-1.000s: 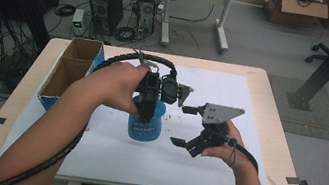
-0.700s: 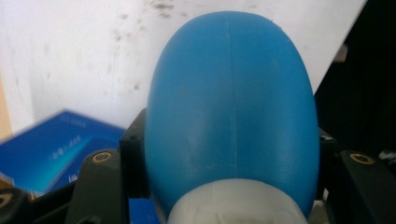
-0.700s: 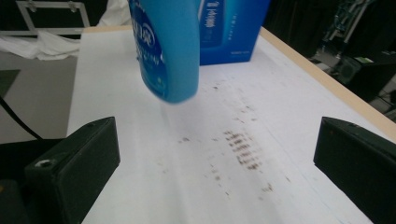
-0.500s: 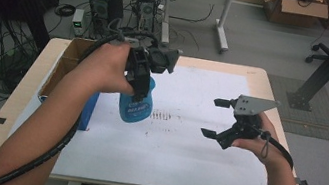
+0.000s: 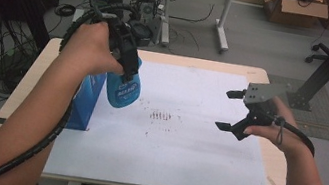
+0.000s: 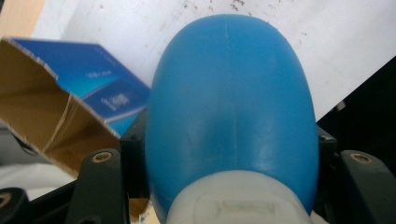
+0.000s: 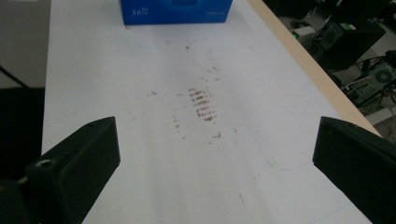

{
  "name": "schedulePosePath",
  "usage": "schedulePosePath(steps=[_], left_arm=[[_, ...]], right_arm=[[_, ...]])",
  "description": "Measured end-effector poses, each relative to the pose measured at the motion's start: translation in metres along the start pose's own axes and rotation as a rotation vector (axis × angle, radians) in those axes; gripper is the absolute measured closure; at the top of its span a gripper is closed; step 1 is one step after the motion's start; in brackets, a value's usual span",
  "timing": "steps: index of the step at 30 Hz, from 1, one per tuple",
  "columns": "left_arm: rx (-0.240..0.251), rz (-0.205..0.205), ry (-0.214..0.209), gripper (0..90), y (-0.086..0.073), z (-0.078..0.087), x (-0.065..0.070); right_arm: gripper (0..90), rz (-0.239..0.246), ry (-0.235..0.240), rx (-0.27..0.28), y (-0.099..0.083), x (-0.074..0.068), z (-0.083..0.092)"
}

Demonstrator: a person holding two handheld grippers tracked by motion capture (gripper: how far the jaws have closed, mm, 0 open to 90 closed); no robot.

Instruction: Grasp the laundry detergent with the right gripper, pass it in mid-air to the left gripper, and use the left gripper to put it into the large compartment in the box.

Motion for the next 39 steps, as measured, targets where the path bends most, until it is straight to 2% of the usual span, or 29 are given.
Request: schedulePosePath(steps=[1,2,3,4,5,8,11,12,13,17,20,21,25,26,27,29,31,32,34,37,38,39], left_arm=[[0.003,0.024,-0.01,38.5,-0.003,0.005,-0.004],[0.003,0.024,-0.01,38.5,-0.003,0.005,-0.004],[0.005,0.033,-0.015,38.5,-0.005,0.009,-0.008],[0.004,0.062,-0.024,38.5,-0.009,0.015,-0.015],[0.004,0.062,-0.024,38.5,-0.009,0.015,-0.015],[0.003,0.108,-0.03,38.6,-0.016,0.024,-0.026],[0.019,0.169,-0.048,38.6,-0.026,0.035,-0.041],[0.023,0.215,-0.065,38.6,-0.033,0.041,-0.049],[0.023,0.215,-0.065,38.6,-0.033,0.041,-0.049],[0.026,0.297,-0.07,38.6,-0.047,0.052,-0.064],[0.029,0.342,-0.075,38.6,-0.057,0.058,-0.074],[0.033,0.373,-0.085,38.6,-0.061,0.06,-0.079],[0.041,0.445,-0.087,38.6,-0.072,0.067,-0.092],[0.033,0.482,-0.083,38.7,-0.076,0.069,-0.097],[0.033,0.482,-0.083,38.6,-0.076,0.069,-0.097],[0.03,0.518,-0.084,38.7,-0.08,0.07,-0.102],[0.027,0.556,-0.079,38.7,-0.084,0.07,-0.107],[0.023,0.593,-0.081,38.6,-0.088,0.068,-0.111],[0.015,0.608,-0.081,38.7,-0.091,0.066,-0.114],[-0.003,0.656,-0.084,38.7,-0.096,0.062,-0.12],[-0.009,0.699,-0.085,38.6,-0.098,0.06,-0.123],[-0.013,0.713,-0.078,38.6,-0.1,0.059,-0.125]], right_arm=[[1.1,0.01,0.005,-0.035,0.003,0.003,0.001],[1.1,0.015,0.004,-0.05,0.004,0.004,0.001],[1.1,0.015,0.004,-0.05,0.004,0.004,0.001],[1.3,0.021,0.002,-0.074,0.006,0.006,0.0],[1.3,0.021,0.002,-0.074,0.006,0.006,0.0],[1.4,0.037,0.008,-0.098,0.009,0.007,0.0],[1.4,0.047,0.002,-0.117,0.01,0.008,-0.001],[1.7,0.052,0.002,-0.132,0.01,0.008,-0.001],[1.7,0.052,0.002,-0.132,0.01,0.008,-0.001],[1.7,0.065,-0.005,-0.176,0.012,0.011,0.0],[1.7,0.067,-0.006,-0.184,0.014,0.012,0.002],[1.7,0.065,-0.005,-0.185,0.015,0.011,0.003],[1.7,0.064,0.002,-0.204,0.016,0.012,0.004],[1.8,0.064,0.002,-0.217,0.016,0.014,0.005],[1.8,0.064,0.002,-0.217,0.016,0.014,0.005],[1.8,0.061,-0.002,-0.232,0.016,0.016,0.005],[1.9,0.06,-0.002,-0.234,0.016,0.017,0.005],[1.9,0.062,0.001,-0.237,0.016,0.018,0.006],[1.9,0.058,0.001,-0.239,0.016,0.018,0.006],[1.8,0.055,-0.001,-0.246,0.015,0.02,0.006],[1.9,0.056,-0.001,-0.252,0.015,0.021,0.005],[1.9,0.056,0.001,-0.254,0.014,0.021,0.005]])
Point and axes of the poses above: each handheld gripper's, and its own axes: z roughly backward along the jaws, y roughly out of its top, x roughly to its right, the point moved 5 cm from there along -z, roughly forward along the jaws, and after that the axes turned 4 degrees about -z, right-handed, at the moved point
